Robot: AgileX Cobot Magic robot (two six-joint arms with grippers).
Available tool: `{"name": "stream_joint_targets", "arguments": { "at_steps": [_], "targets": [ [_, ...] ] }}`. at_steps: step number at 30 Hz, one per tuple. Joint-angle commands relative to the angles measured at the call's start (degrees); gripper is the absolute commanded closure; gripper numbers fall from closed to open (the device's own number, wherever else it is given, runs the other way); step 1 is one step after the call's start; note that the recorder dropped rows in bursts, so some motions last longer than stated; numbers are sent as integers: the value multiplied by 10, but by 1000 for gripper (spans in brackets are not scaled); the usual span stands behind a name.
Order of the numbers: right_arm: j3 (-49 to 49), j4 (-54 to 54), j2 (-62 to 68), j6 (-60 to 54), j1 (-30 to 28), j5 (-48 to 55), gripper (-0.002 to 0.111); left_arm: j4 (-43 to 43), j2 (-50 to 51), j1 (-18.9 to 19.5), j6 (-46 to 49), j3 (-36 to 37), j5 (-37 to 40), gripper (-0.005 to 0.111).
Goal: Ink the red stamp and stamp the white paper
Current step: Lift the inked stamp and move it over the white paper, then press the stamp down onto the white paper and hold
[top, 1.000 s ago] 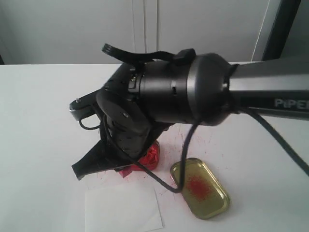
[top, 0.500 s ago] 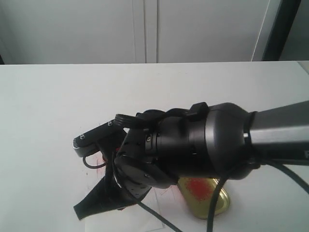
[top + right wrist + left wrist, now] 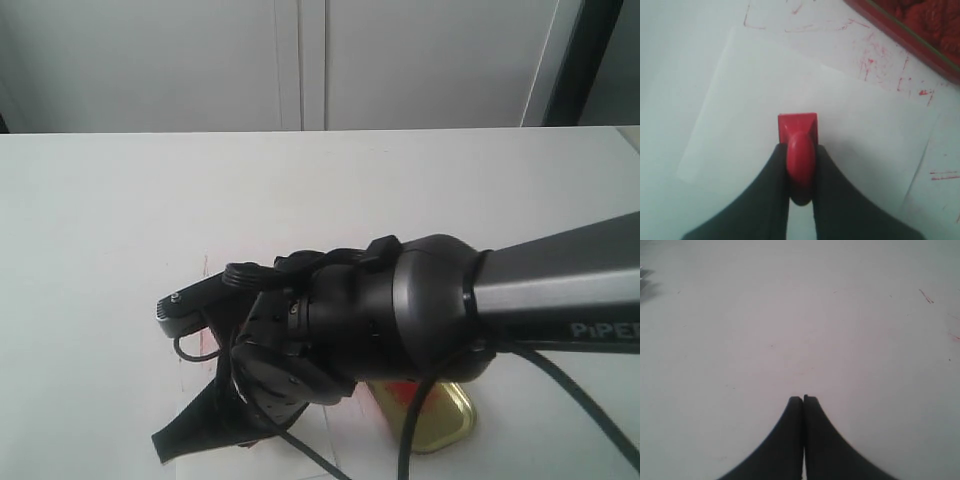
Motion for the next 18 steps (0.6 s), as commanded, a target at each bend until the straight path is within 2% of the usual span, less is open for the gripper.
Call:
{"name": "stream_joint_targets", "arguments": {
  "at_steps": [1, 8, 18],
  "targets": [
    [2, -1, 0, 6, 1, -7, 108, -1, -2, 1, -1, 3, 0, 107],
    [2, -3, 37, 6, 1, -10, 108, -1, -2, 1, -1, 3, 0, 107],
    [2, 1, 72, 6, 1, 64, 108, -1, -2, 1, -1, 3, 0, 107]
  ]
}}
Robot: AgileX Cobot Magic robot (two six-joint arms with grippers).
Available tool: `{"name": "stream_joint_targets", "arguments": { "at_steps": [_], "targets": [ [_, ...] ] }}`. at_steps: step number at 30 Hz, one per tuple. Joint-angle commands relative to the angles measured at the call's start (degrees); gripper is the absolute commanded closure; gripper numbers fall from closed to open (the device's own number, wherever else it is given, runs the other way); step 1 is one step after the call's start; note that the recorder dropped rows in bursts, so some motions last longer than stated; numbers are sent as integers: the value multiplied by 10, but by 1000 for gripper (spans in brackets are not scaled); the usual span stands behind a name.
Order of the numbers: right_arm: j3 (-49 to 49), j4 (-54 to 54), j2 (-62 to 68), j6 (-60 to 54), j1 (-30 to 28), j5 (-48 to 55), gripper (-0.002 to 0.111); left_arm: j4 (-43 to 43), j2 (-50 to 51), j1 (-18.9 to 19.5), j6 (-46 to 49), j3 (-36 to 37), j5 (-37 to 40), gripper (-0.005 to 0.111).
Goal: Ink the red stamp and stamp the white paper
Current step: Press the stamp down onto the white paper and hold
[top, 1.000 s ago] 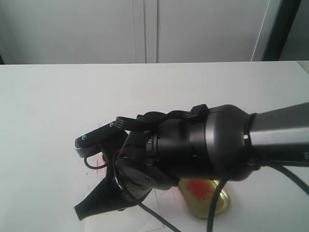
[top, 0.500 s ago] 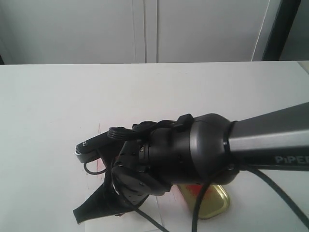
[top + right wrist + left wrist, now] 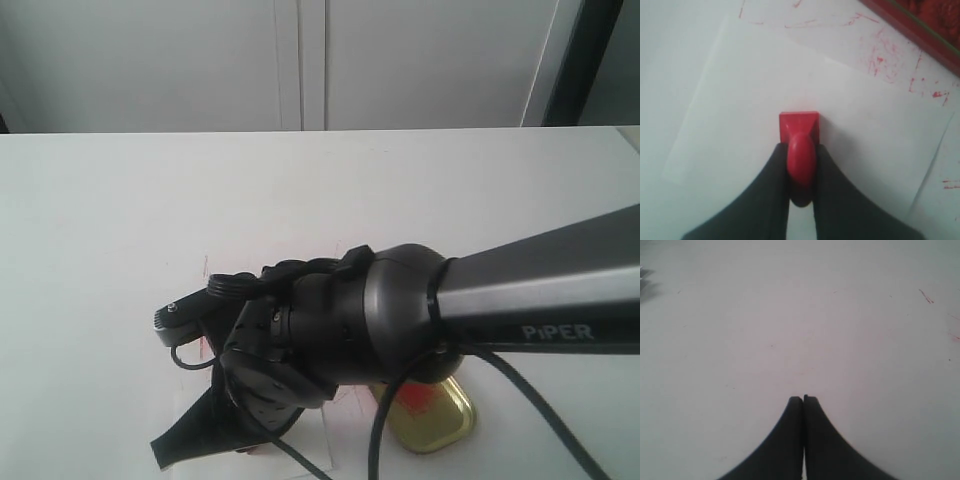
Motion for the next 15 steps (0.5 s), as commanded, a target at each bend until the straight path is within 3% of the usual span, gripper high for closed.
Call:
{"name": "stream_joint_targets", "arguments": {
  "at_steps": [1, 15],
  "targets": [
    [11, 3, 30, 3, 0, 56, 108, -1, -2, 1, -1, 3, 0, 107],
    [11, 17, 57, 3, 0, 77, 108, -1, -2, 1, -1, 3, 0, 107]
  ]
}}
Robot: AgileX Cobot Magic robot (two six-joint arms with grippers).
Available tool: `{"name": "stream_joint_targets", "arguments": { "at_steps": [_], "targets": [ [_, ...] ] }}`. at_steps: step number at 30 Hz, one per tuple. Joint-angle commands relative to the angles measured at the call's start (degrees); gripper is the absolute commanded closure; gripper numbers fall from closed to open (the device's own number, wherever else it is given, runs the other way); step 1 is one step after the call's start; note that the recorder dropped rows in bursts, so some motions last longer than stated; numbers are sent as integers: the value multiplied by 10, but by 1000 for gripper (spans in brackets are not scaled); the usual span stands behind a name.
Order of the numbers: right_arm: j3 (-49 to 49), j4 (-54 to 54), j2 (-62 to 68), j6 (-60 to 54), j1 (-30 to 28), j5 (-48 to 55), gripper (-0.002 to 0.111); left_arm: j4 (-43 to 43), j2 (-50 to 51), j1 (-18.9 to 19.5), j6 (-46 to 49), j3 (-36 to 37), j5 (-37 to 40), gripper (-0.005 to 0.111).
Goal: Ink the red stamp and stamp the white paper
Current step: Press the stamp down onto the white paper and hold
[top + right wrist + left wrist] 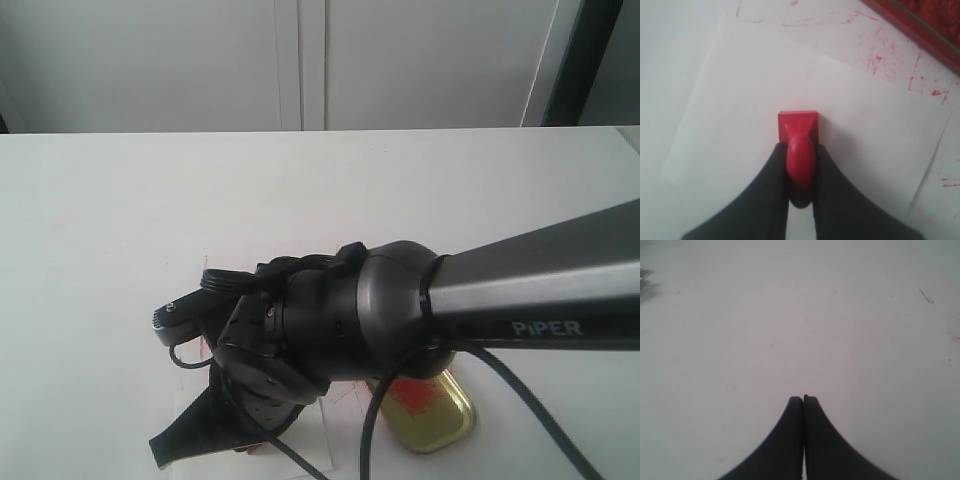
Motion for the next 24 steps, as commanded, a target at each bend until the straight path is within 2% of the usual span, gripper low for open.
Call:
{"name": "stream_joint_targets", "arguments": {
  "at_steps": [1, 24],
  "targets": [
    [21, 9, 44, 2, 0, 56, 108, -1, -2, 1, -1, 3, 0, 107],
    [20, 26, 44, 4, 0, 39, 108, -1, -2, 1, -1, 3, 0, 107]
  ]
}}
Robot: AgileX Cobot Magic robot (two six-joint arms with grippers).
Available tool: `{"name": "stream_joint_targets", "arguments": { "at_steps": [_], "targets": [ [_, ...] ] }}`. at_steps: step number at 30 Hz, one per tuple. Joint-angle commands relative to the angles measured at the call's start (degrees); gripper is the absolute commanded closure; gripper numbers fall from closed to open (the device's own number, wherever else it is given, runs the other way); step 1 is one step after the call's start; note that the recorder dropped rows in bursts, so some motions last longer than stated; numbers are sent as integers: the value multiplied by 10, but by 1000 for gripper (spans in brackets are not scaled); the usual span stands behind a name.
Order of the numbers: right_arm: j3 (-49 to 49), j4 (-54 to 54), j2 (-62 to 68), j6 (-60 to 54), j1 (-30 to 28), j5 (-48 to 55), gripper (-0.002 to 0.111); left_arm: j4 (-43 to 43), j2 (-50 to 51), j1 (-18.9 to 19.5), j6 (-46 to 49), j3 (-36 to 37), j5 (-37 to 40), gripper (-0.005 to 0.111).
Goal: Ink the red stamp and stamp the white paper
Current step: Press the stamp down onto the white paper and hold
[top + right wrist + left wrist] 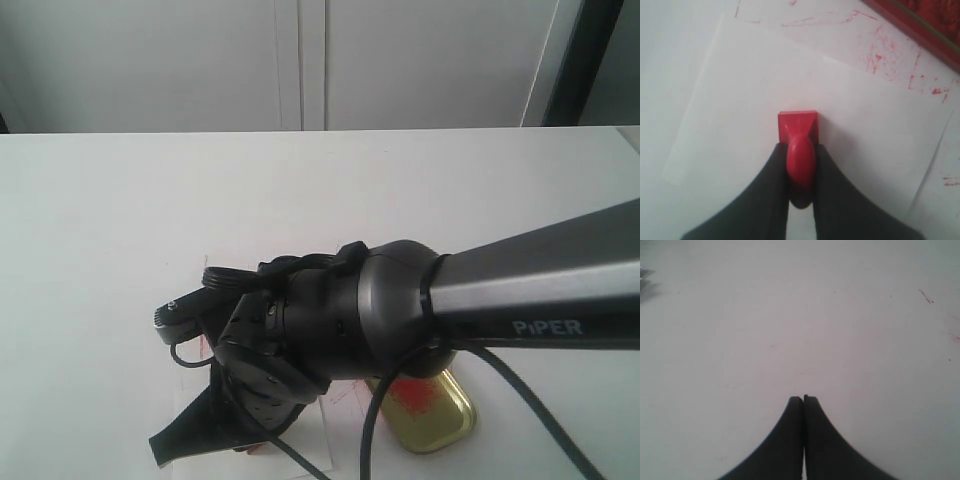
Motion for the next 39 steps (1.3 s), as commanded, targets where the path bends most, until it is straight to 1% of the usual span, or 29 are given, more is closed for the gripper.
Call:
{"name": "stream_joint_targets", "arguments": {
  "at_steps": [1, 16, 20, 24, 31, 33, 39],
  "targets": [
    [19, 19, 44, 4, 0, 41, 108, -1, -2, 1, -1, 3, 0, 107],
    [19, 20, 43, 6, 0, 43, 108, -1, -2, 1, -1, 3, 0, 107],
    [19, 20, 14, 19, 0, 35, 108, -1, -2, 1, -1, 3, 0, 107],
    [19, 20, -11, 35, 0, 50, 108, -1, -2, 1, -1, 3, 0, 107],
    [19, 18, -30, 131, -2, 44, 108, -1, -2, 1, -1, 3, 0, 107],
    [19, -10, -30, 186, -2, 44, 108, -1, -2, 1, -1, 3, 0, 107],
    [19, -48, -30, 331, -2, 44, 108, -1, -2, 1, -1, 3, 0, 107]
  ]
}}
